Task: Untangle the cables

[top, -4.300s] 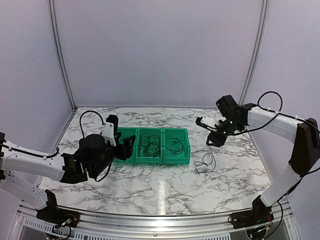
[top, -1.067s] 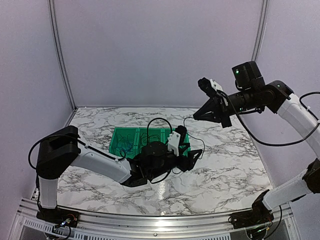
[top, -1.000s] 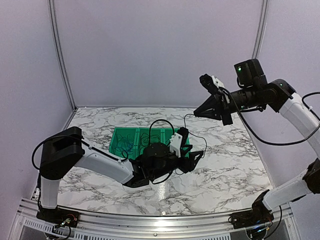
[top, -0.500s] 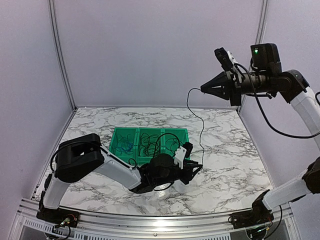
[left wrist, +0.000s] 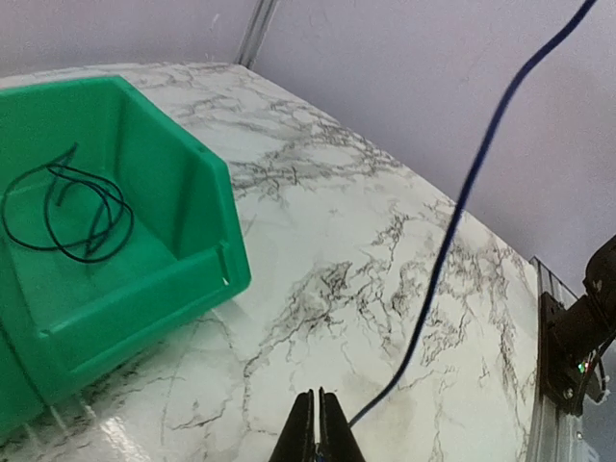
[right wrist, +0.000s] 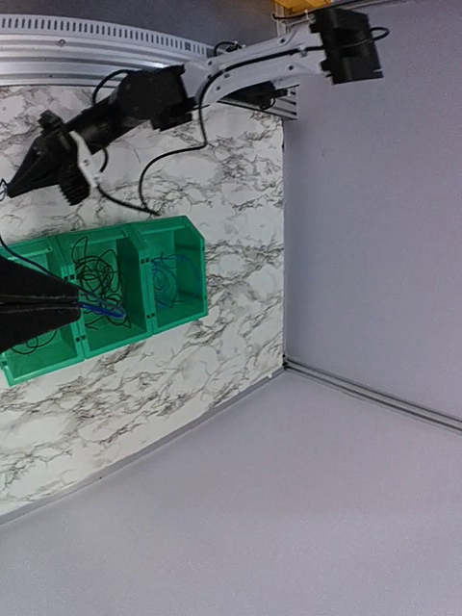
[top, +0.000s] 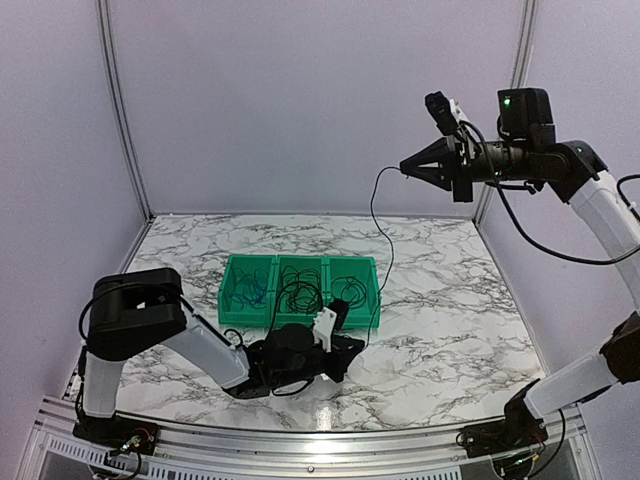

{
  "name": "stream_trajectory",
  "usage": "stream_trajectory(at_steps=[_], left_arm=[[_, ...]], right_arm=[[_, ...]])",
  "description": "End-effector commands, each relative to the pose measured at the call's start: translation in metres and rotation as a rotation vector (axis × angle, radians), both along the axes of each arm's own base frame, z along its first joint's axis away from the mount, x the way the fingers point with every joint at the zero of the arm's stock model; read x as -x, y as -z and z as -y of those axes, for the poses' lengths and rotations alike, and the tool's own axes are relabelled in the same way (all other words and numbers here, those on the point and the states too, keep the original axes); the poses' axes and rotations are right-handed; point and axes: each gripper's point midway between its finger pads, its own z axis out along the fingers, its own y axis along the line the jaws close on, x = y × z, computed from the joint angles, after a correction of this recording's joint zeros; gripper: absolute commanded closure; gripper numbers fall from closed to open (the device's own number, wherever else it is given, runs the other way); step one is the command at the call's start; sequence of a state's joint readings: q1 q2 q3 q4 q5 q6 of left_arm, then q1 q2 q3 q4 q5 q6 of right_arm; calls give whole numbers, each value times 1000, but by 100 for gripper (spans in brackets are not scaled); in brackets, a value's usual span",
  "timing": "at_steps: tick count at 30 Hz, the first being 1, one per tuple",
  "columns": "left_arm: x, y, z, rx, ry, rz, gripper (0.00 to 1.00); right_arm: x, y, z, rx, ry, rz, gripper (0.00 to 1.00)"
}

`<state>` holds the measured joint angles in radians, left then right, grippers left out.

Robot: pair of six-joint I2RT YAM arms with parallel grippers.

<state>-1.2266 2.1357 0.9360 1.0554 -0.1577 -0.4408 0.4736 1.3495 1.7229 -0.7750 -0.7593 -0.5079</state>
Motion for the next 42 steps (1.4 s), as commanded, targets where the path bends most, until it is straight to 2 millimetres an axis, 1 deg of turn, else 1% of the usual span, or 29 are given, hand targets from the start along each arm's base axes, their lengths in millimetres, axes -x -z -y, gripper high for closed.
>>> stream_trajectory(at_steps=[1,3,5,7,9,11,15,18,23,27,29,31,33,35,36,39,42], left_arm=[[-22,-86,-34,153,-188,121,96],[-29,-102,-51,159,-263,152,96],[-40,-114,-67,150,-352,166,95],[-50,-123,-79,118,-432,171,95],[-56,-130,-85,111,-476,183,95],[-64,-139,-86,112,-496,200,95],[-81,-149,-86,76,-556,229,95],[-92,-155,-87,66,-604,245,95],[-105,-169,-88,42,-678,294,96],[-116,-172,-82,0,-699,341,96],[-121,-175,-79,-23,-701,370,96],[-127,-177,-78,-43,-709,392,96],[-132,-177,-78,-61,-716,406,96],[-137,-175,-81,-81,-727,415,96],[-139,-172,-81,-91,-729,416,95],[-145,-166,-79,-124,-728,418,95],[-150,-158,-75,-146,-718,416,95]], right_arm=[[-32,27,8,18,102,-7,100],[-43,49,9,52,133,-27,100],[-52,74,9,86,154,-58,100],[-61,100,7,119,168,-96,100],[-70,125,7,144,185,-128,100],[-79,149,5,165,204,-161,100],[-96,196,-1,198,221,-257,100],[-107,224,-10,215,208,-339,100],[-124,265,-25,231,175,-465,100],[-134,292,-33,254,166,-560,100],[-136,298,-37,264,151,-591,100],[-141,299,-38,267,162,-602,99],[-145,293,-36,261,178,-589,91],[-151,283,-33,258,205,-563,77],[-154,277,-31,256,222,-545,72],[-160,264,-22,242,254,-522,62],[-163,256,-13,230,269,-519,58]])
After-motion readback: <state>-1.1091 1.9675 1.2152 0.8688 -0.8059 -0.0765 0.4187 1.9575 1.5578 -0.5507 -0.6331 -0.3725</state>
